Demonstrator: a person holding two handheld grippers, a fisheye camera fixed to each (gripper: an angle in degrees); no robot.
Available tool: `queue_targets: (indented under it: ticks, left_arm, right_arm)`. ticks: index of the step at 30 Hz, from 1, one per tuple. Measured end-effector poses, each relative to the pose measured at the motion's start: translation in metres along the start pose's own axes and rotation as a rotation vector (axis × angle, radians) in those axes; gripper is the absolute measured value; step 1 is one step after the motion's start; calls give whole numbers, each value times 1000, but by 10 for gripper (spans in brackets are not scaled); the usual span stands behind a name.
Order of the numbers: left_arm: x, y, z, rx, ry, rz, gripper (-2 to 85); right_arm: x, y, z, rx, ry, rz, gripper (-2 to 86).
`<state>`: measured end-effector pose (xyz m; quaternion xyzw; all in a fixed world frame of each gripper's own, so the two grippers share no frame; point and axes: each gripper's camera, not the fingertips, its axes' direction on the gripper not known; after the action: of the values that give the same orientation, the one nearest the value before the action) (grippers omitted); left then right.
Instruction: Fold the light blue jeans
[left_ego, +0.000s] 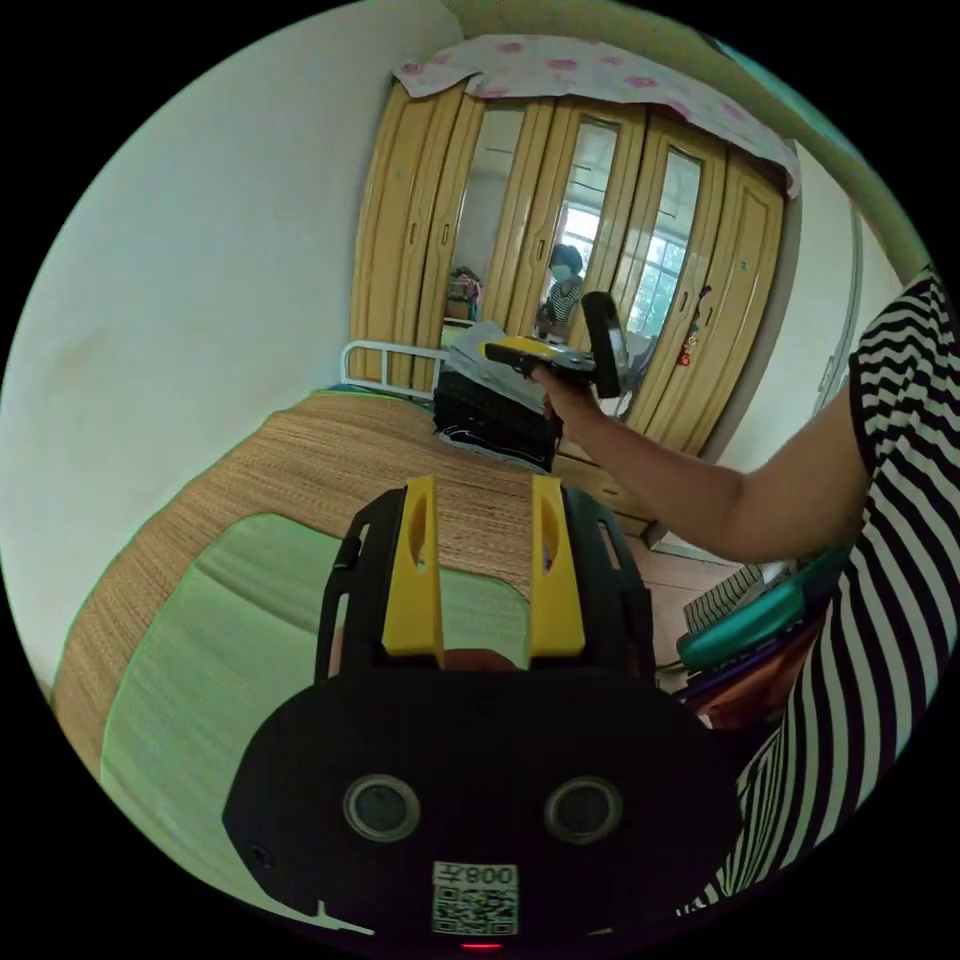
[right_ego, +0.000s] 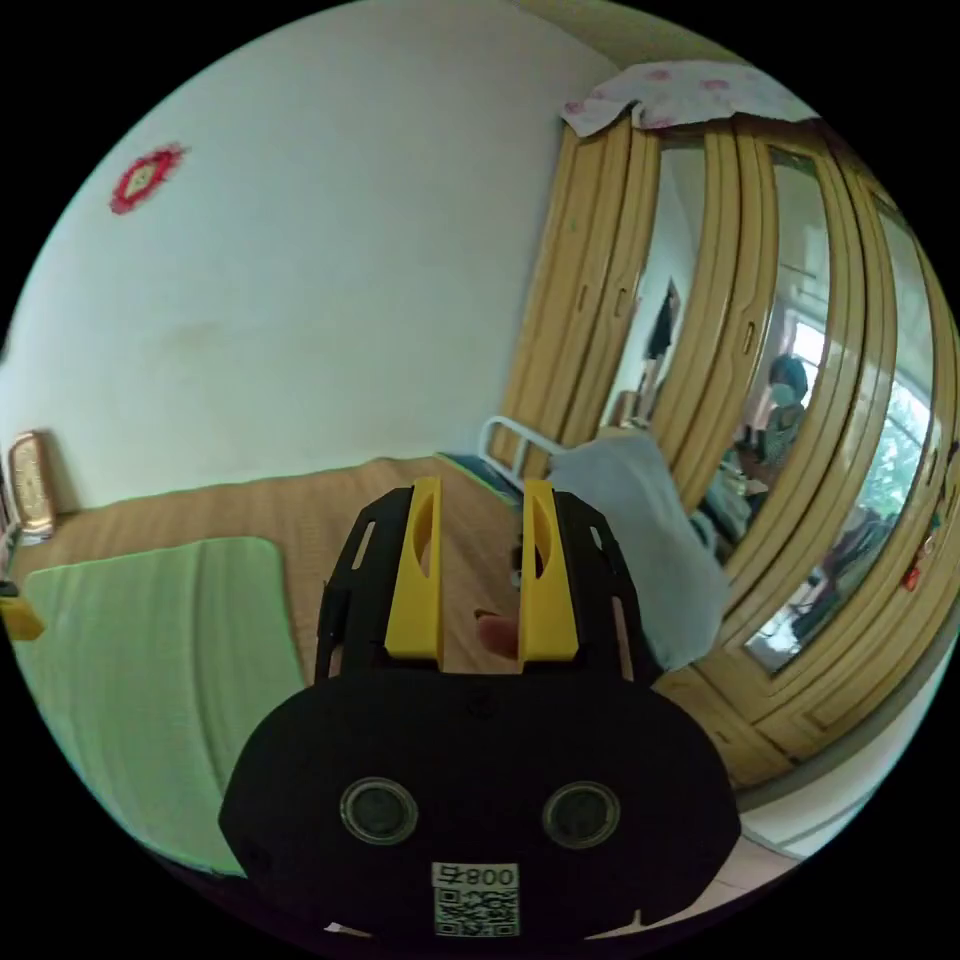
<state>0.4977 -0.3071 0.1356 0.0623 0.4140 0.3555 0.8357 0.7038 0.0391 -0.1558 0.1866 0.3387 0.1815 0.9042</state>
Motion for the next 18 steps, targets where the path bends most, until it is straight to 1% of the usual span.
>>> queue_targets:
  ticks: [5,8,14,18]
  left_arm:
    - [-52,-42,53,-91,65,-62,128]
    - [-79,-62,83,-108,100,-80,125]
    - [-123,-87,140,-153,199,-81,115]
    - [-148,-93,159,-191,214,-77,110]
  right_arm:
    - [45,-53,112,-163,146,17,122]
    - [54,-65,155,-214,231,-24,126]
    - [59,-80,213,-271,295,-132,116]
    - [66,-88,238,-297,339,-144,104]
